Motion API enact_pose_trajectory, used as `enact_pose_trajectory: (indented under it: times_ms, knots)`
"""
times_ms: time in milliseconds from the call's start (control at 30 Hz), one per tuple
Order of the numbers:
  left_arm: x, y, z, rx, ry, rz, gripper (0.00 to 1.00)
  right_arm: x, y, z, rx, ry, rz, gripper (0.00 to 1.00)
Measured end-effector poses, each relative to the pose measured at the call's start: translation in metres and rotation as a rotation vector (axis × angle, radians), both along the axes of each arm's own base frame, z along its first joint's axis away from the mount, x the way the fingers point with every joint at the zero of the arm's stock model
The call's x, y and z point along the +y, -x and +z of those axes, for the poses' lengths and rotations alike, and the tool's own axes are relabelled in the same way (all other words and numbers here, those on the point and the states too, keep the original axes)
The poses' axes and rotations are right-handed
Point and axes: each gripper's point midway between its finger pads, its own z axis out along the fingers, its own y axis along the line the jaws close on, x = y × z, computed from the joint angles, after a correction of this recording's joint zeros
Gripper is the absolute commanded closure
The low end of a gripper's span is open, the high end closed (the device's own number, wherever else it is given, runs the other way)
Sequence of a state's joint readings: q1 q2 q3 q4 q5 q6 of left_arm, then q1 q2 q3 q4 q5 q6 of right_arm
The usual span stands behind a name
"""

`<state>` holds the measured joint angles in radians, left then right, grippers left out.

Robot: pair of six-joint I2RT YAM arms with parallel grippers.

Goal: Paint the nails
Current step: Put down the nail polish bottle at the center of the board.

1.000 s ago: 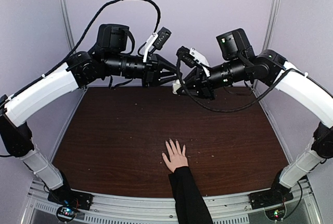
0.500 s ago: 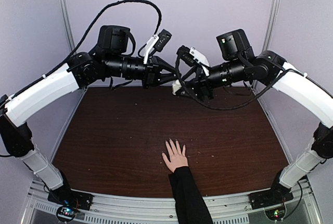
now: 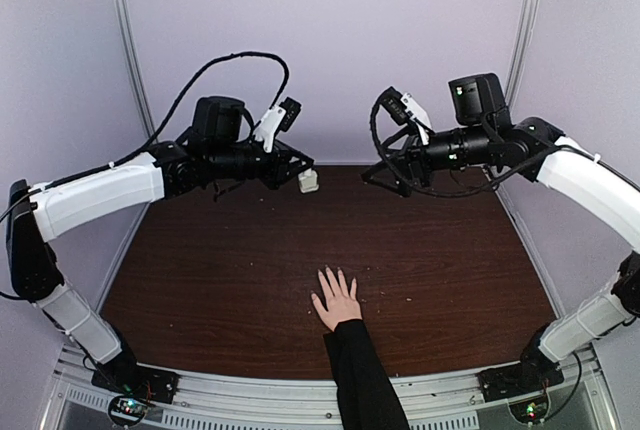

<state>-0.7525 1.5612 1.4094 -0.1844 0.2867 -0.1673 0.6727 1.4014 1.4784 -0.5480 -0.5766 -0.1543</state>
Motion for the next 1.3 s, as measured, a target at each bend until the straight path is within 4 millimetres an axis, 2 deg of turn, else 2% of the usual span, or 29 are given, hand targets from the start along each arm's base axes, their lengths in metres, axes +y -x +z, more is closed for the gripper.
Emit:
enact_pose_trajectory:
  times_ms: [100, 333, 600, 700, 867, 1300]
  knots:
    - [0.016, -0.020, -0.031, 0.005, -0.034, 0.103, 1.00, -0.004, 0.002, 0.001, 0.001, -0.017, -0.004, 0.01]
    - [0.032, -0.059, -0.073, -0.055, -0.052, 0.259, 1.00, -0.004, 0.002, -0.005, 0.018, -0.033, -0.004, 0.00]
    - [0.062, -0.097, -0.173, 0.040, -0.107, 0.368, 1.00, -0.004, 0.001, -0.011, 0.033, -0.038, -0.008, 0.00]
    - [0.068, -0.103, -0.196, 0.067, -0.118, 0.388, 1.00, -0.004, 0.000, -0.013, 0.038, -0.037, -0.012, 0.00]
    - [0.068, -0.103, -0.213, 0.072, -0.108, 0.394, 1.00, -0.004, 0.000, -0.013, 0.036, -0.039, -0.013, 0.00]
    - [0.067, -0.106, -0.238, 0.088, -0.110, 0.401, 0.98, -0.004, -0.003, -0.012, 0.031, -0.044, -0.016, 0.00]
